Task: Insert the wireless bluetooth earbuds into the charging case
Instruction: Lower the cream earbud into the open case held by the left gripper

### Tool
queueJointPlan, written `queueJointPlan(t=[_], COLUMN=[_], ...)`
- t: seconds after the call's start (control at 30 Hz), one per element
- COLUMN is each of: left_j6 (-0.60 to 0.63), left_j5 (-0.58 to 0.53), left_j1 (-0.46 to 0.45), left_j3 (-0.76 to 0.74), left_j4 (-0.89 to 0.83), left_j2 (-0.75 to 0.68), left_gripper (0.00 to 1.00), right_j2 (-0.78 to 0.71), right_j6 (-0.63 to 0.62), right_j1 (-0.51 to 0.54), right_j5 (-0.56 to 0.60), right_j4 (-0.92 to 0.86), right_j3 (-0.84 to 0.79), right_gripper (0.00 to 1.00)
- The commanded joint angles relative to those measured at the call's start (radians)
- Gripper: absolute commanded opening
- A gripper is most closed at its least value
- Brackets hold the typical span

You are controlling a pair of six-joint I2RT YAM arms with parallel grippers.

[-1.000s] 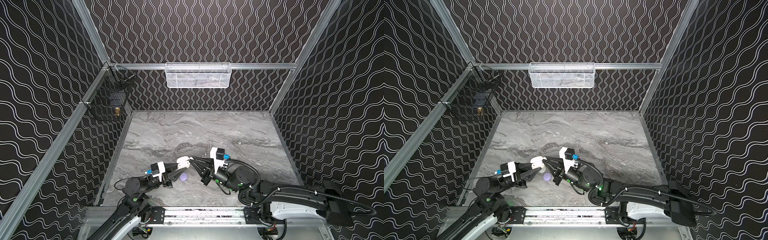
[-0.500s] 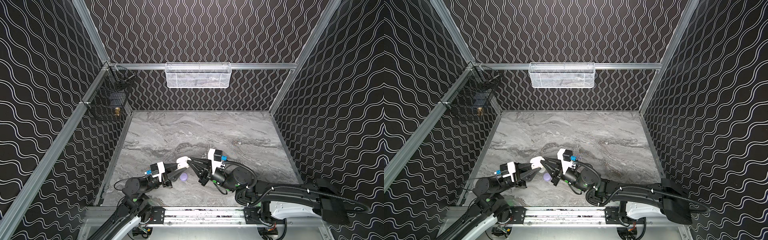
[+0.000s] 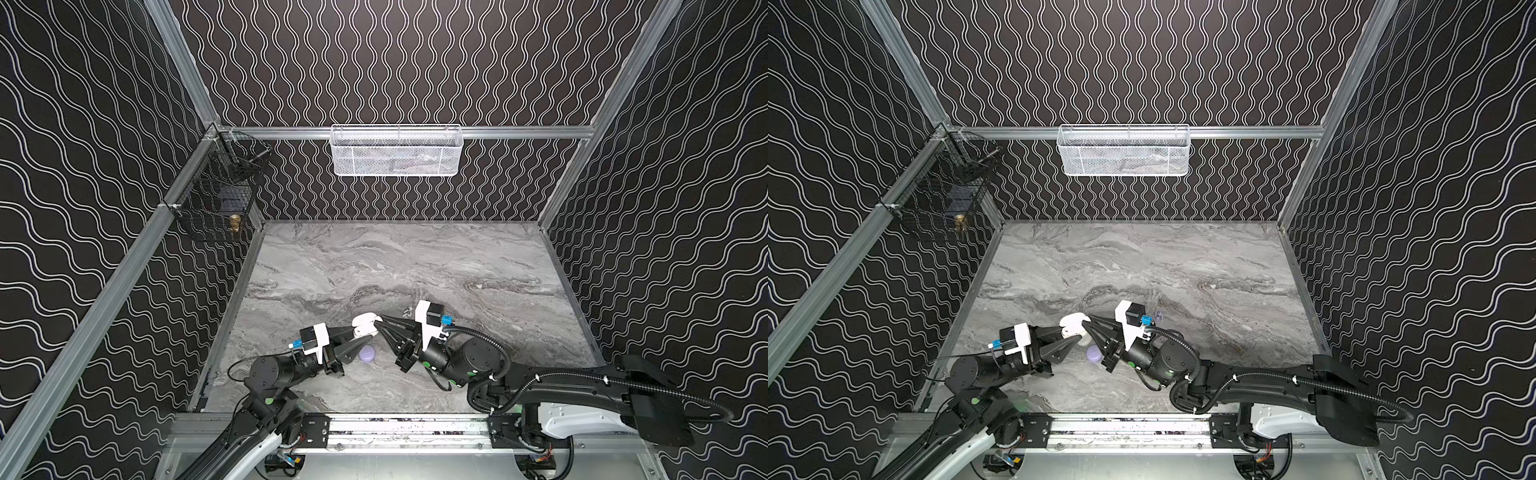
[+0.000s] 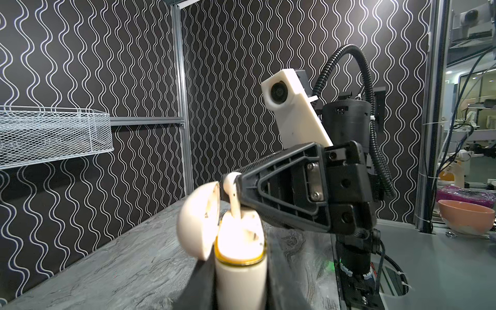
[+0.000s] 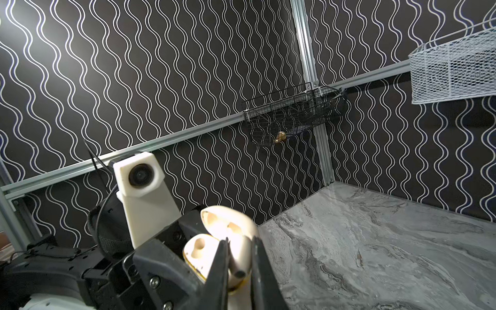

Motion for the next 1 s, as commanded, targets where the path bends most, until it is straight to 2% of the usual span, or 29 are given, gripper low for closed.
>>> queueJointPlan(t=[0.0, 0.07, 0.2, 0.47, 0.6, 0.73, 0.83, 0.97], left_j6=[-0.012, -0.010, 0.001, 0.025, 0.035, 0.036, 0.036, 0.036], left_j5=[-0.008, -0.009, -0.017, -0.052, -0.067, -0.063, -0.055, -0.047], left_j1=[0.000, 0.000, 0.000, 0.000, 0.000, 0.000, 0.001, 0.001], left_j3=[0.000, 0.000, 0.000, 0.005, 0.010, 0.008, 0.009, 0.009], left_j4=[0.057, 0.053, 0.043, 0.004, -0.022, -0.021, -0.013, -0.006], left_j2=[-0.011, -0.012, -0.009, -0.011, -0.014, -0.017, -0.009, 0.001], left_gripper=[0.00, 0.00, 0.00, 0.00, 0.00, 0.00, 0.00, 0.00], right_j2=[0.006, 0.009, 0.004, -0.072, -0.140, -0.175, -0.152, -0.083], right_j6=[-0.015, -0.018, -0.032, -0.032, -0.018, 0.013, 0.040, 0.076], right_j1=[0.000, 0.002, 0.010, 0.023, 0.023, 0.023, 0.018, -0.001], right_j5=[0.028, 0.019, 0.004, 0.006, 0.035, 0.162, 0.307, 0.317], right_j4=[0.016, 0.006, -0.005, -0.065, -0.136, -0.220, -0.304, -0.427], right_j3=[0.001, 0.009, 0.013, 0.006, 0.007, 0.013, 0.047, 0.135], right_gripper=[0.07, 0.10, 0.32, 0.49, 0.48, 0.33, 0.25, 0.22])
